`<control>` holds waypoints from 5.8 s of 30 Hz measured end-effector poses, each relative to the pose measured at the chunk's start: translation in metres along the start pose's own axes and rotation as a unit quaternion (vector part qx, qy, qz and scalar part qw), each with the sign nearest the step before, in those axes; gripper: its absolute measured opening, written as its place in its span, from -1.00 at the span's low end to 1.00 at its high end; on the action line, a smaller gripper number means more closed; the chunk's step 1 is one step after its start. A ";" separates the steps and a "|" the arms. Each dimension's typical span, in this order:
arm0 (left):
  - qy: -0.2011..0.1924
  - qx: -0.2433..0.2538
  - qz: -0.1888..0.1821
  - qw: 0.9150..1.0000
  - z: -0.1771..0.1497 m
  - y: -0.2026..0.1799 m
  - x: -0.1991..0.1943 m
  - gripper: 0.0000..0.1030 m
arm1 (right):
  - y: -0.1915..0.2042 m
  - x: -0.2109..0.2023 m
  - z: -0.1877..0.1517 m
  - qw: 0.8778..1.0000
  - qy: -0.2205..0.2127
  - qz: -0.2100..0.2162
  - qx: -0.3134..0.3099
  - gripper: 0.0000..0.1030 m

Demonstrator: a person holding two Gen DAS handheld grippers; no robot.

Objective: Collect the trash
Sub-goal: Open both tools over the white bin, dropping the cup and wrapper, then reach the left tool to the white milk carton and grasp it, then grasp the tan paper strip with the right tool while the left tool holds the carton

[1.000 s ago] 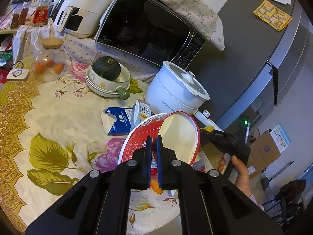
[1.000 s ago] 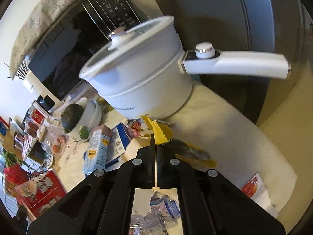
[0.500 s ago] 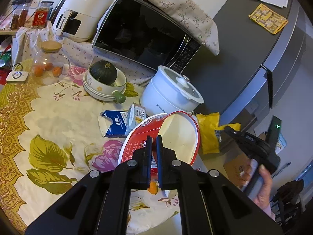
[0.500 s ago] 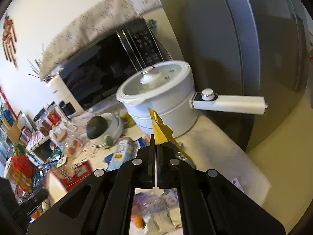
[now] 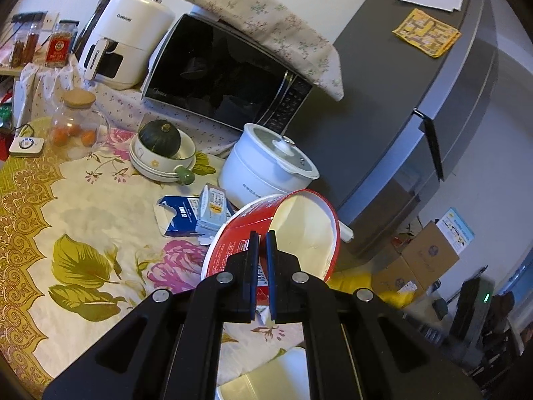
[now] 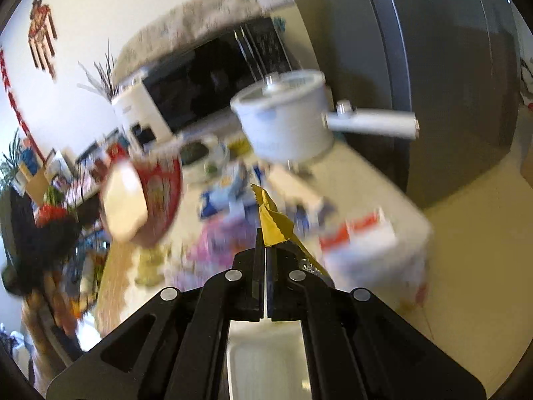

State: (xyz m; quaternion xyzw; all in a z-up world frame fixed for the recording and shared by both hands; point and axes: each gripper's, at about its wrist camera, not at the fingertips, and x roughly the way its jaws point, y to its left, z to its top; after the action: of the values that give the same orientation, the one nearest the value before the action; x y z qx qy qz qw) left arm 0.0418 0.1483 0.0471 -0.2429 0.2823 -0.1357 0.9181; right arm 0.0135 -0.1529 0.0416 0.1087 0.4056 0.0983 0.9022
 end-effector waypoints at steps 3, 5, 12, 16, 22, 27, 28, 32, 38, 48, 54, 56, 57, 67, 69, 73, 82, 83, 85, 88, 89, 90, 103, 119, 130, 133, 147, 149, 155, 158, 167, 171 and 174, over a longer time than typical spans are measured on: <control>-0.003 0.005 -0.005 1.000 -0.004 -0.006 -0.008 -0.92 | -0.005 0.000 -0.031 0.999 0.033 -0.004 0.007 -1.00; -0.003 0.010 -0.007 1.000 -0.010 -0.010 -0.013 -0.92 | -0.009 0.004 -0.051 0.998 0.063 -0.002 0.015 -1.00; 0.022 0.023 -0.018 0.999 -0.038 -0.023 -0.017 -0.93 | -0.002 0.026 -0.103 0.988 0.156 -0.015 -0.009 -0.32; 0.027 0.022 -0.022 0.999 -0.045 -0.026 -0.019 -0.93 | -0.002 0.015 -0.107 0.990 0.128 -0.043 -0.034 -0.01; 0.047 0.014 -0.021 0.999 -0.053 -0.025 -0.010 -0.93 | -0.028 0.001 -0.099 0.993 0.080 -0.082 -0.008 0.21; 0.087 0.004 -0.018 0.996 -0.062 -0.022 0.011 -0.91 | -0.040 -0.008 -0.092 0.992 0.037 -0.119 0.006 0.58; 0.092 0.002 -0.014 0.996 -0.064 -0.021 0.014 -0.89 | -0.040 -0.009 -0.091 0.992 0.032 -0.124 0.007 0.61; 0.110 -0.006 0.002 0.994 -0.069 -0.019 0.022 -0.03 | -0.042 -0.007 -0.089 0.989 0.020 -0.143 0.012 0.83; 0.127 0.001 0.027 0.991 -0.074 -0.021 0.033 0.67 | -0.034 -0.002 -0.081 0.985 0.004 -0.174 -0.001 0.86; 0.138 0.065 0.096 0.984 -0.080 -0.032 0.048 0.87 | -0.016 0.004 -0.052 0.980 -0.014 -0.196 -0.003 0.86; 0.152 0.067 0.114 0.979 -0.083 -0.026 0.058 0.87 | -0.001 0.010 -0.023 0.980 -0.044 -0.195 -0.001 0.86; 0.165 0.046 0.111 0.979 -0.082 -0.017 0.063 0.87 | 0.002 0.014 -0.016 0.979 -0.053 -0.199 -0.003 0.86; 0.171 0.037 0.111 0.978 -0.082 -0.013 0.067 0.87 | 0.003 0.018 -0.014 0.977 -0.059 -0.203 -0.005 0.86; 0.222 -0.029 0.137 0.965 -0.092 0.024 0.094 0.87 | -0.014 0.062 -0.028 0.974 -0.013 -0.228 -0.002 0.86; 0.219 -0.028 0.143 0.965 -0.089 0.026 0.097 0.87 | -0.013 0.061 -0.030 0.974 -0.012 -0.226 -0.005 0.86; 0.200 -0.014 0.155 0.967 -0.068 0.025 0.107 0.87 | -0.010 0.060 -0.029 0.976 -0.011 -0.216 -0.002 0.86; 0.186 -0.022 0.171 0.967 -0.006 0.040 0.168 0.87 | -0.003 0.065 -0.028 0.980 0.012 -0.198 -0.015 0.86; 0.188 -0.022 0.173 0.967 0.000 0.041 0.177 0.87 | -0.003 0.064 -0.027 0.980 0.010 -0.198 -0.016 0.86; 0.194 -0.023 0.169 0.966 0.013 0.041 0.198 0.87 | -0.003 0.064 -0.025 0.981 0.011 -0.194 -0.015 0.86; 0.208 -0.023 0.175 0.962 0.028 0.042 0.232 0.87 | -0.008 0.069 -0.023 0.983 0.026 -0.181 0.002 0.86; 0.213 -0.022 0.175 0.961 0.032 0.041 0.243 0.87 | -0.010 0.072 -0.022 0.984 0.036 -0.174 0.012 0.86; 0.223 -0.019 0.176 0.958 0.035 0.041 0.255 0.87 | -0.013 0.075 -0.022 0.985 0.043 -0.168 0.020 0.86; 0.277 0.030 0.223 0.934 0.052 0.046 0.329 0.87 | -0.023 0.088 -0.020 0.985 0.076 -0.146 0.053 0.86; 0.267 0.029 0.209 0.940 0.047 0.048 0.325 0.13 | -0.025 0.093 -0.020 0.984 0.080 -0.151 0.054 0.86; 0.152 0.011 0.079 0.985 0.049 -0.013 0.183 0.13 | -0.024 0.084 -0.010 0.987 0.032 -0.149 0.056 0.86; 0.126 -0.003 0.046 0.991 0.033 -0.015 0.138 0.13 | -0.029 0.084 0.006 0.990 0.028 -0.119 0.066 0.86; 0.090 -0.010 -0.008 0.996 -0.016 0.006 0.059 0.13 | -0.019 0.181 0.115 0.993 0.095 -0.072 -0.004 0.85; 0.093 -0.012 -0.007 0.996 -0.016 0.011 0.059 0.13 | -0.010 0.201 0.116 0.990 0.112 -0.078 -0.019 0.80; 0.104 -0.021 -0.004 0.994 -0.017 0.020 0.063 0.13 | 0.005 0.240 0.116 0.986 0.138 -0.083 -0.046 0.72; 0.106 -0.020 -0.004 0.994 -0.017 0.021 0.063 0.13 | 0.009 0.249 0.114 0.983 0.143 -0.090 -0.069 0.73; 0.110 -0.024 0.006 0.994 -0.018 0.023 0.068 0.13 | -0.001 0.267 0.113 0.982 0.160 -0.091 -0.046 0.21; 0.107 -0.025 0.012 0.994 -0.017 0.025 0.069 0.13 | -0.004 0.258 0.116 0.985 0.144 -0.085 -0.041 -0.59; 0.105 -0.030 0.016 0.994 -0.017 0.028 0.072 0.13 | -0.009 0.245 0.120 0.989 0.124 -0.078 -0.028 -1.00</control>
State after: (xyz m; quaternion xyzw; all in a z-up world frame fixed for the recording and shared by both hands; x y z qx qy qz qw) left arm 0.0928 0.1378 -0.0119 -0.2497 0.3850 -0.1373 0.8778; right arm 0.2646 -0.1108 -0.0572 0.0383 0.5183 0.0516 0.8528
